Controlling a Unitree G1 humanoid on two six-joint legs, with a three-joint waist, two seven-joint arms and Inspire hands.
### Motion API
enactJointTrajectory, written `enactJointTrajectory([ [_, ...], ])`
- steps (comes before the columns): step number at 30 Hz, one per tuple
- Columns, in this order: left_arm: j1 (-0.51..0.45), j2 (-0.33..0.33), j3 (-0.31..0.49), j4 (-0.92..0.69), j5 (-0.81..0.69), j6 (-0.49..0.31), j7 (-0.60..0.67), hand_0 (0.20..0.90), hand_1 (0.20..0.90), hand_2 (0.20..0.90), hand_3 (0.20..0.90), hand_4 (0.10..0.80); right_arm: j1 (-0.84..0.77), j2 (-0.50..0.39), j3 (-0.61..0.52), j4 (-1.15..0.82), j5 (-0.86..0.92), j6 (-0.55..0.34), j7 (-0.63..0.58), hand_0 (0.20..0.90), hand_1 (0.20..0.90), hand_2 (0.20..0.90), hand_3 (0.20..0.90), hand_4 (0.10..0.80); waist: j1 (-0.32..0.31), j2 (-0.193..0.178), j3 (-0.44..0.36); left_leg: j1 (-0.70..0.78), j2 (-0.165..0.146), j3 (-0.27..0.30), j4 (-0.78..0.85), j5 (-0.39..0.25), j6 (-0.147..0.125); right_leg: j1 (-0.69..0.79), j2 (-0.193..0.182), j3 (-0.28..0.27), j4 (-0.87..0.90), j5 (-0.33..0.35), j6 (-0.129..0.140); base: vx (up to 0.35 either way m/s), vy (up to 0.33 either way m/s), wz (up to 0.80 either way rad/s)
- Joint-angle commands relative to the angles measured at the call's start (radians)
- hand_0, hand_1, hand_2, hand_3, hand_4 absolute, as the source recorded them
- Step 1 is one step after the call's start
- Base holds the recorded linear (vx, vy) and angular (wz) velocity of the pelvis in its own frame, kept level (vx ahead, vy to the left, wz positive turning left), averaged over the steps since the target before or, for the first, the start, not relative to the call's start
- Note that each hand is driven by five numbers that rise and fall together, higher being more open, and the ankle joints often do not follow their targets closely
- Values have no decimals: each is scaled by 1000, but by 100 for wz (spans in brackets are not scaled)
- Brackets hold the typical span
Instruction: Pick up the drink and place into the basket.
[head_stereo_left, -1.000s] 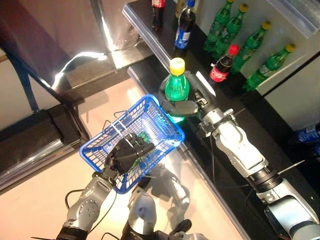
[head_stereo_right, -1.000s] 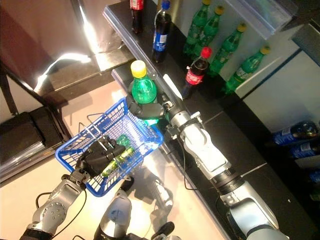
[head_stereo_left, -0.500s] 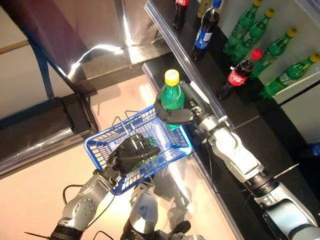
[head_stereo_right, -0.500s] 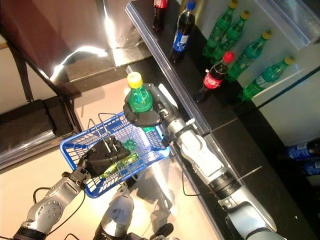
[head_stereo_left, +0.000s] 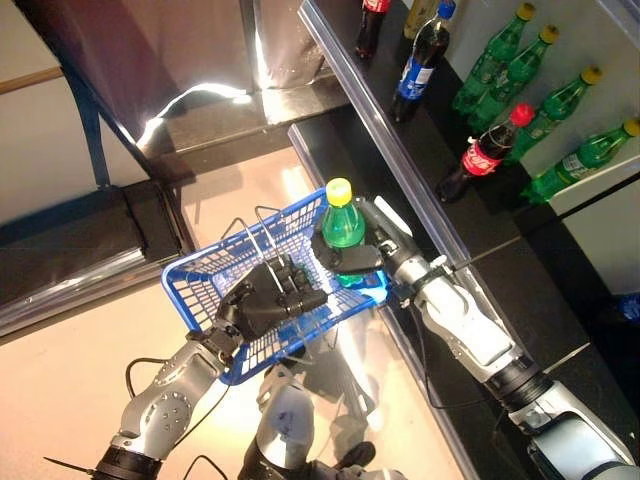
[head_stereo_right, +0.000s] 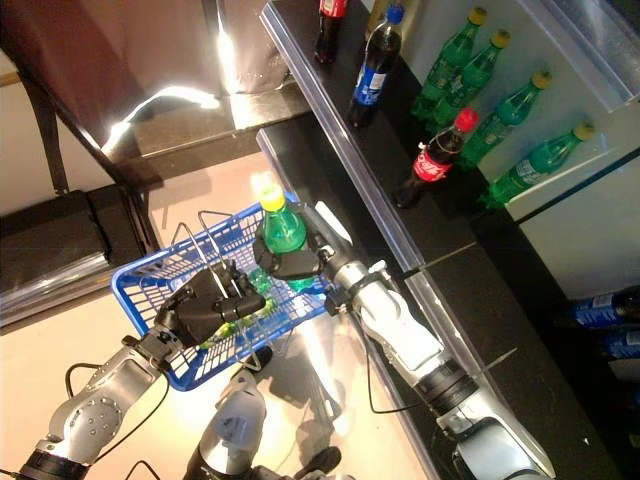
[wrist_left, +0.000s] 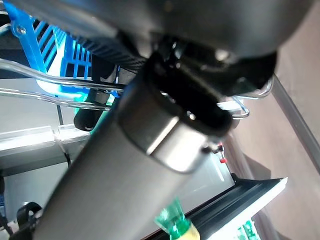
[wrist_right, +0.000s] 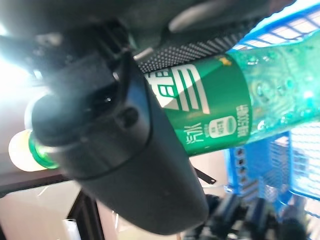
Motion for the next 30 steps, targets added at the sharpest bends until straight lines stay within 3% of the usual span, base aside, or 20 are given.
enactJointTrajectory([
  [1,-163,-90,-43,-326,-136,-174,-263,300,300,300,200,100,6,61,71,-9,-45,-132,9,300,300,300,200,100,-18,5,-353,84,27,-38,-83,-30,9,14,2,-5,90,-64,-42,0,0,0],
  [13,-167,-98,-63,-352,-224,-87,-319,300,300,300,200,100,-21,57,145,64,-260,-158,-44,300,300,300,200,100,0,3,-360,76,26,-57,-82,-29,6,11,5,-15,86,-62,-46,0,0,0],
  [24,-180,-101,-131,-359,-407,101,-378,300,300,300,200,100,-94,12,213,92,-466,-158,-144,300,300,300,200,100,15,-2,-362,72,19,-89,-82,-28,6,8,11,-22,84,-58,-48,4,-7,7],
  [30,-187,-90,-157,-351,-421,111,-418,300,300,300,200,100,-125,-20,239,97,-531,-128,-166,300,300,300,200,100,16,-6,-365,70,16,-97,-82,-28,7,5,11,-25,84,-55,-47,0,0,0],
])
